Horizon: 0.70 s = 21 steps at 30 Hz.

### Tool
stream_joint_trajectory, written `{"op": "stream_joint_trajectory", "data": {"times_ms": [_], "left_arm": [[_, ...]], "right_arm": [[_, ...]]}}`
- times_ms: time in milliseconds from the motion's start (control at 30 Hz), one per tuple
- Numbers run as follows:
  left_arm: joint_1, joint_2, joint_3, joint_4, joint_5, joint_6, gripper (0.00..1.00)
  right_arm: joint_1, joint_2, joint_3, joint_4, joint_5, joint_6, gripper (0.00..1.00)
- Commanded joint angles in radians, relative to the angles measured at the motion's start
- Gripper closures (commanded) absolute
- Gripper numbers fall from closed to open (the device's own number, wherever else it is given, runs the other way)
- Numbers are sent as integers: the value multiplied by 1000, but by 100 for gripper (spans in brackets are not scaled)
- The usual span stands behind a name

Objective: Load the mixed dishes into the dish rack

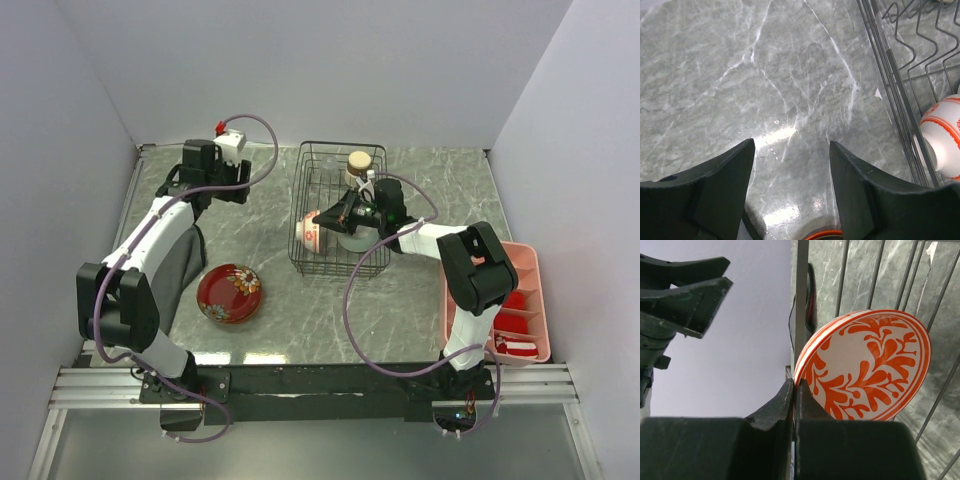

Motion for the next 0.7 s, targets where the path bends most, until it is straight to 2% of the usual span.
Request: {"op": "stream_joint_trajectory", "data": {"times_ms": [0,167,300,467,567,667], "left_arm": [[-13,-43,-18,30,-10,-3,32],[-17,-32,-24,42,-3,-6,32],[-19,-14,-16,51,8,-11,32],[-22,15,-15,78,33,-28,33],[-30,34,-4,91,39,-34,32],[-34,41,5,101,42,-34,32]], "right_arm": [[7,-18,-3,-23,15,6,100],[-7,-44,0,-188,47,-52,99],[-22,-66,19,-349,49,-116,84],[-53,-58,71,-494,10,-240,82],[-88,-56,109,-619,7,-323,75],[-114,-55,221,-902,1,-507,68]]}}
